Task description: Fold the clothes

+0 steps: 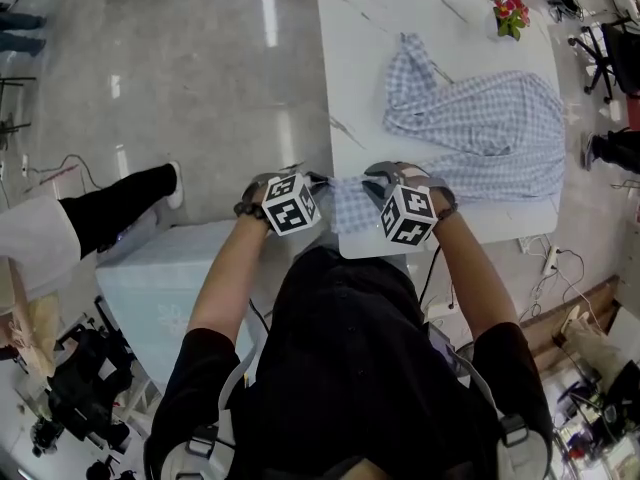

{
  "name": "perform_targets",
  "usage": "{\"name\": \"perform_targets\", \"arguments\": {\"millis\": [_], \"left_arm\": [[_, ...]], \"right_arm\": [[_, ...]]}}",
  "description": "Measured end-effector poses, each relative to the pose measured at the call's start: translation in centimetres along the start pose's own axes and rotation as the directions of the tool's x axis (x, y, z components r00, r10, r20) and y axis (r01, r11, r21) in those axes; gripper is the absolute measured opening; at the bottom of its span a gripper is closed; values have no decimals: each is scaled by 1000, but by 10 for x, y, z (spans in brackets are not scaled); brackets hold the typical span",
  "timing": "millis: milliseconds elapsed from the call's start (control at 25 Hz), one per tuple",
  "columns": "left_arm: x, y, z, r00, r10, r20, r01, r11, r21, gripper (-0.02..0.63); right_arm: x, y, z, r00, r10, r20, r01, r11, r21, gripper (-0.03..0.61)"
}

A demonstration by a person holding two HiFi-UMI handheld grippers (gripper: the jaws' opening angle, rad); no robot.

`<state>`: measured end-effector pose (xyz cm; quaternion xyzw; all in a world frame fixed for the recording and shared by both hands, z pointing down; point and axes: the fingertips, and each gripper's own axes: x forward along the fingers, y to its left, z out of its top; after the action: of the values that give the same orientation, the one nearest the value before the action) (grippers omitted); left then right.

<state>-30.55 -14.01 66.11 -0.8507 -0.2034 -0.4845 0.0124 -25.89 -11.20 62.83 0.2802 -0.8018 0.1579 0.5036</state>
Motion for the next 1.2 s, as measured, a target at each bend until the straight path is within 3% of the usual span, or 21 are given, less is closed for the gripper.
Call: {"name": "perform_targets", "arguments": {"millis": [200, 360, 880, 960, 1200], "left_arm": [[-4, 1, 0, 1000, -24, -7, 23, 1000, -5, 12], [-17, 10, -1, 1000, -13, -14, 13, 1000, -12, 12], [-33, 55, -4, 997, 77, -28, -78, 994, -70, 18], [-32, 54, -7, 996, 85, -37, -87, 994, -59, 61], [-35, 43, -13, 993, 106, -51, -109, 992, -70, 95]], "right_arm": [[2, -1, 4, 1000, 14, -2, -14, 1000, 13, 15], [-5, -16, 13, 999, -7, 40, 5, 999, 49, 14], [3, -70, 20, 979, -199, 42, 192, 973, 131, 16], [5, -68, 20, 979, -197, 42, 190, 972, 139, 48], [-1, -59, 23, 977, -203, 64, 192, 971, 143, 157]]}}
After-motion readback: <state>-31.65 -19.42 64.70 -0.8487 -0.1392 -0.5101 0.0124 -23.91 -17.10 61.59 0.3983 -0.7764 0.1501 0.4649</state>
